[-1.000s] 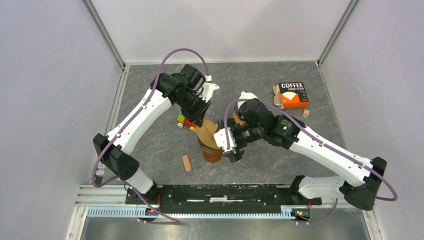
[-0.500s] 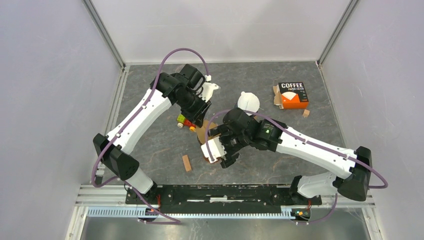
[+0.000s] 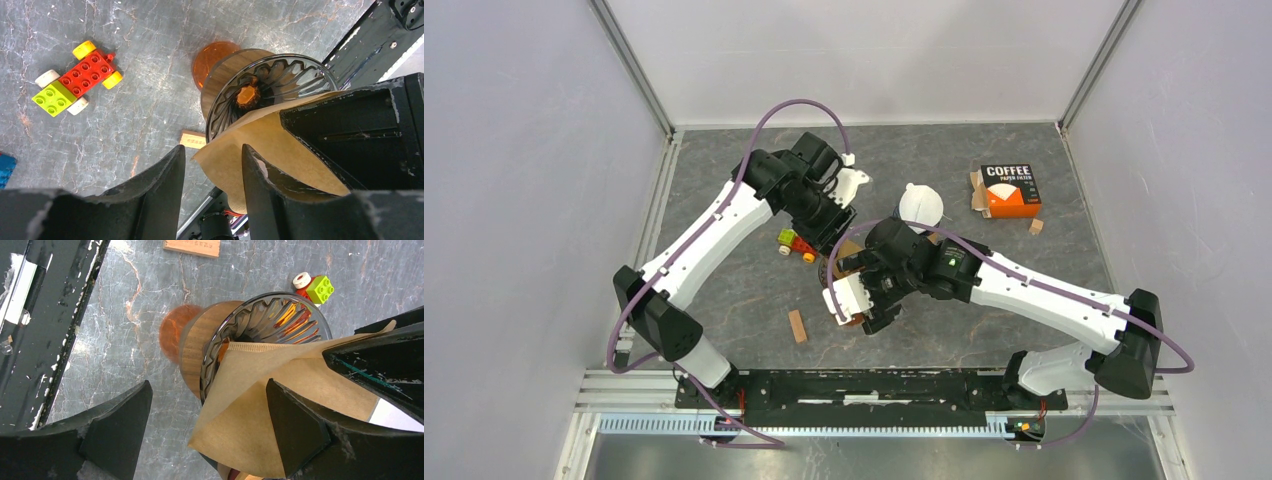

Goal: Place the coffee filter in the dripper
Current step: Place the coffee filter in the coffee dripper.

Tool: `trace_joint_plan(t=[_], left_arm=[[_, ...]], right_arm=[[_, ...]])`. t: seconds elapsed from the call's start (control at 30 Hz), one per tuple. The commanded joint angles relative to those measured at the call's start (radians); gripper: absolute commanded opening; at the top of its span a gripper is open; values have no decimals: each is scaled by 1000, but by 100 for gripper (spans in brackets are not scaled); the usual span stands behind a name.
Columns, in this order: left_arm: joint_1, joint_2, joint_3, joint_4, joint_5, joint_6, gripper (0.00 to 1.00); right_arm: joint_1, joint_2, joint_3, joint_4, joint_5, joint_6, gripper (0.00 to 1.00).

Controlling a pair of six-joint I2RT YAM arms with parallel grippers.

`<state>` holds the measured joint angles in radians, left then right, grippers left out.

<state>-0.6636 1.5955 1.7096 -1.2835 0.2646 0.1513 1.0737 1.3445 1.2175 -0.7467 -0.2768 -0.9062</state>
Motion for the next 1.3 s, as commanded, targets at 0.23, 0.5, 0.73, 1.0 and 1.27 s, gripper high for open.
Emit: trace_joint_plan(t=[0.23,0.5,0.73,1.0,1.27], left_arm=[[-4,-29,-57,35,65,6,62],[-4,-43,-100,55,63,18,65],[-7,-17,-83,58,59,28,66],[-30,-4,-115,56,20,42,66],[-61,8,-130,59,-27,43,67]], right_arm=[[45,17,50,6,6,4,90],[54,49,47,26,47,26,90],[54,60,53,8,78,14,90],[54,66,27,17,76,9,90],[65,75,22,23,104,7,90]])
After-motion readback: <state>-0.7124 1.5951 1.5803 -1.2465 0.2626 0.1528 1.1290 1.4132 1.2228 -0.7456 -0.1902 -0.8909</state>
